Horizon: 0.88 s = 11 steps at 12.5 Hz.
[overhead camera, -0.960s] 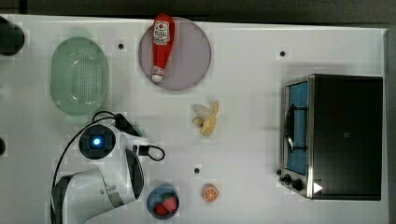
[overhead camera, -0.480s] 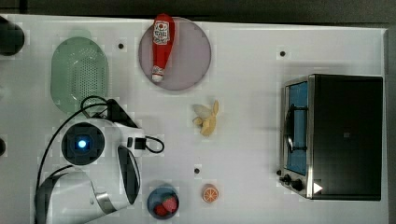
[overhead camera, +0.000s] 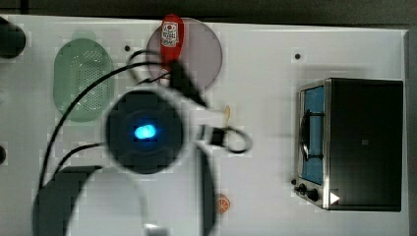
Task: Pick Banana and place it in mug.
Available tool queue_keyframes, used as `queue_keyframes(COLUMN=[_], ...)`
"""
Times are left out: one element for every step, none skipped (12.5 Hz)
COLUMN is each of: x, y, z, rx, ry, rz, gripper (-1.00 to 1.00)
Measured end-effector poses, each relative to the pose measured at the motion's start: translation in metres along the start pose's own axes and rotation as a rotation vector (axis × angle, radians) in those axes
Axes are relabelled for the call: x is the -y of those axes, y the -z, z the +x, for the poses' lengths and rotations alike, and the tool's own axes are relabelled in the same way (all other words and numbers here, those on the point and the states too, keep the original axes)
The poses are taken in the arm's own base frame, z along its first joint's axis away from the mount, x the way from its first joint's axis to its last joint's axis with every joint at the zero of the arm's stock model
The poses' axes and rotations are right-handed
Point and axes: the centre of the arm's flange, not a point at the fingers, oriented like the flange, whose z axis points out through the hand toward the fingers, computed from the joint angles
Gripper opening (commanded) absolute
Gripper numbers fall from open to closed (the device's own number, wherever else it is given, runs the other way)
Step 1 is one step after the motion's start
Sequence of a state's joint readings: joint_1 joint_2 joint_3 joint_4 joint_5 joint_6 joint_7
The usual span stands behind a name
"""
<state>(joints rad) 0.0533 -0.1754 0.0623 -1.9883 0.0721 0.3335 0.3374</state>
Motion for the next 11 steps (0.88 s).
queue_keyframes(x=[-0.012, -0.027, -0.043, -0.058, -0.064, -0.067, -0.069, -0.072, -0.072, -0.072, -0.071], y=[0.022, 0.041, 0.056, 0.067, 0.078, 0.087, 0.09, 0.087, 0.084, 0.076, 0.067], z=[0.023, 0.043, 0.065, 0.085, 0.099, 0.108, 0.11, 0.109, 0.107, 0.103, 0.099], rx=[0.018, 0.034, 0.01, -0.035, -0.046, -0.06, -0.078, -0.084, -0.075, -0.056, -0.029], ry=[-0.018, -0.038, -0.054, -0.071, -0.098, -0.103, -0.086, -0.071, -0.06, -0.049, -0.042], rz=[-0.024, -0.057, -0.075, -0.088, -0.078, -0.074, -0.08, -0.1, -0.115, -0.138, -0.161], gripper=[1.0, 1.0, 1.0, 1.0, 1.0, 1.0, 1.0, 1.0, 1.0, 1.0, 1.0])
